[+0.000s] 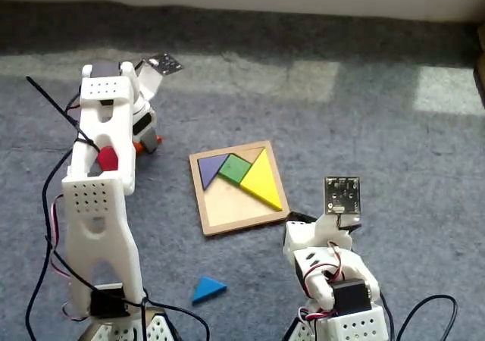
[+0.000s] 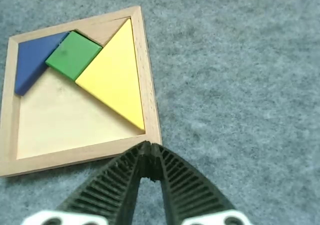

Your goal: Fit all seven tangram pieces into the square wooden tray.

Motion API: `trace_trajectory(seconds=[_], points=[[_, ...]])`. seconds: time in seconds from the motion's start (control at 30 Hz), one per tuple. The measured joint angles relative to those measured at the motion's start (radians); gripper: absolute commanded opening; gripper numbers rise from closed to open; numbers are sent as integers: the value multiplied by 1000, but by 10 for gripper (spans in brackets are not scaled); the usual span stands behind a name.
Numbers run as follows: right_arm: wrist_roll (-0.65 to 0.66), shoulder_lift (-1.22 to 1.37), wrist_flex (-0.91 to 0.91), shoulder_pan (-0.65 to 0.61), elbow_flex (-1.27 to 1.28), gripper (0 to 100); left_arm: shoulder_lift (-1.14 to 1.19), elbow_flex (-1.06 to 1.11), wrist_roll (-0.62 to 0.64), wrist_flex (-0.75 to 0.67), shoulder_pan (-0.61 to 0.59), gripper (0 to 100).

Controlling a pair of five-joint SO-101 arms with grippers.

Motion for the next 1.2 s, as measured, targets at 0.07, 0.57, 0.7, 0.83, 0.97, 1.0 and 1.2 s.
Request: trace_trajectory(seconds=[0.07, 0.57, 0.7, 0.83, 0.97, 1.0, 1.2], points=[[0, 0, 0, 0, 0, 5, 2, 0, 0, 17, 2, 110], [0, 0, 0, 0, 0, 5, -107, -95, 204, 221, 75, 49], [0, 0, 0, 0, 0, 5, -226, 9, 282, 221, 143, 52], [0, 0, 0, 0, 0, 5, -381, 173, 387, 226, 241, 52], [0, 0, 0, 0, 0, 5, -535, 330, 511, 226, 345, 53], [0, 0, 0, 0, 0, 5, -568, 367, 543, 226, 370, 53], [0, 0, 0, 0, 0, 5, -651, 546, 690, 178, 482, 53]])
